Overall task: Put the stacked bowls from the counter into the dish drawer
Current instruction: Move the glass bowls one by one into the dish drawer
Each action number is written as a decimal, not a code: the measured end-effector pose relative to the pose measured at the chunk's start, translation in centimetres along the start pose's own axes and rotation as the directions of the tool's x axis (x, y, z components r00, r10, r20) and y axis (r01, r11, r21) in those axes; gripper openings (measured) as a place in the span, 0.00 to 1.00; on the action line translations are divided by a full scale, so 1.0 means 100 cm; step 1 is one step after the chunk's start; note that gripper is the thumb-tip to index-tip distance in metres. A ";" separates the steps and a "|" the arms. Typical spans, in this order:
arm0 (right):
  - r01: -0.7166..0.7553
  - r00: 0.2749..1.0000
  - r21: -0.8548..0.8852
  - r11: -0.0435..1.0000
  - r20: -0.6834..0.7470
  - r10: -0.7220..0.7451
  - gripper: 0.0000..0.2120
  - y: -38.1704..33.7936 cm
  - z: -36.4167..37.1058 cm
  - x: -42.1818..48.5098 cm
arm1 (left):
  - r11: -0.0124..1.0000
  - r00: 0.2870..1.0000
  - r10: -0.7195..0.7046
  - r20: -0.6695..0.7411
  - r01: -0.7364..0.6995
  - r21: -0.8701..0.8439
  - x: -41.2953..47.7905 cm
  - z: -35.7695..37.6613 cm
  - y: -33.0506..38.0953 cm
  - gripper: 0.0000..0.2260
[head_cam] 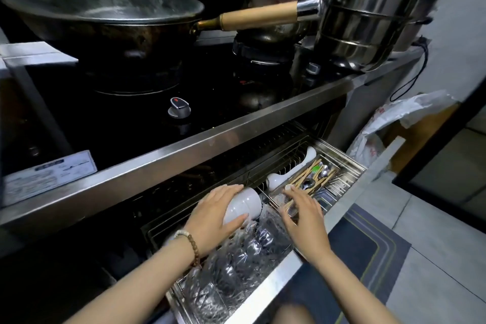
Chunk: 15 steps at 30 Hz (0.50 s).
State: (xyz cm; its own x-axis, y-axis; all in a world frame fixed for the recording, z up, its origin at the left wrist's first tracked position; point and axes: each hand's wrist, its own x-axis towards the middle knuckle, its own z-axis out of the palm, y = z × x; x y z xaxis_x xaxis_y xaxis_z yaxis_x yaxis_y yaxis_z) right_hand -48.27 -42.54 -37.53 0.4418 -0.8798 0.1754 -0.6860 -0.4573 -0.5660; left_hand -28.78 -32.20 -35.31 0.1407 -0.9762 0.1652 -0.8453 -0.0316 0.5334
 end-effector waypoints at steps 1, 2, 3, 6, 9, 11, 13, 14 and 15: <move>-0.004 0.997 -0.010 1.000 -0.082 0.003 0.22 0.000 0.001 -0.014 | 0.998 0.998 0.050 -0.027 -0.048 0.047 -0.002 -0.012 0.004 0.27; -0.033 0.988 0.004 0.999 -0.153 0.033 0.24 0.000 0.003 -0.027 | 0.991 0.994 0.098 -0.045 -0.094 0.093 -0.005 -0.025 0.009 0.27; -0.078 0.975 0.046 0.996 -0.204 0.085 0.26 -0.002 0.007 -0.038 | 0.981 0.988 0.144 -0.056 -0.135 0.139 -0.007 -0.037 0.013 0.26; -0.228 0.931 0.342 0.912 -0.197 0.306 0.32 -0.013 0.021 -0.062 | 0.935 0.963 0.259 -0.075 -0.231 0.268 -0.014 -0.072 0.021 0.26; -0.281 0.905 0.524 0.804 -0.134 0.404 0.34 -0.021 0.027 -0.068 | 0.903 0.950 0.297 -0.097 -0.246 0.353 -0.022 -0.103 0.021 0.26; -0.271 0.905 0.541 0.796 -0.139 0.402 0.34 -0.022 0.028 -0.068 | 0.902 0.955 0.281 -0.094 -0.230 0.365 -0.025 -0.119 0.017 0.26; -0.266 0.902 0.553 0.790 -0.147 0.407 0.35 -0.023 0.030 -0.067 | 0.874 0.954 0.295 -0.059 -0.244 0.421 -0.027 -0.129 0.015 0.27; -0.269 0.899 0.557 0.786 -0.149 0.413 0.35 -0.023 0.031 -0.065 | 0.849 0.951 0.307 -0.043 -0.253 0.464 -0.027 -0.133 0.014 0.27; -0.270 0.897 0.558 0.784 -0.150 0.416 0.35 -0.023 0.032 -0.064 | 0.832 0.952 0.304 -0.034 -0.248 0.496 -0.027 -0.137 0.014 0.28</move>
State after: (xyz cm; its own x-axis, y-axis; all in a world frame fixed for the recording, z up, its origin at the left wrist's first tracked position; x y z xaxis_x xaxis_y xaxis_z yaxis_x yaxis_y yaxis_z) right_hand -47.59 -35.47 -39.92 0.0243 -0.9988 0.0429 -0.3346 -0.0486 -0.9411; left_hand -23.28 -26.71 -23.69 -0.1054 -0.9317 0.3475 -0.9940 0.1091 -0.0091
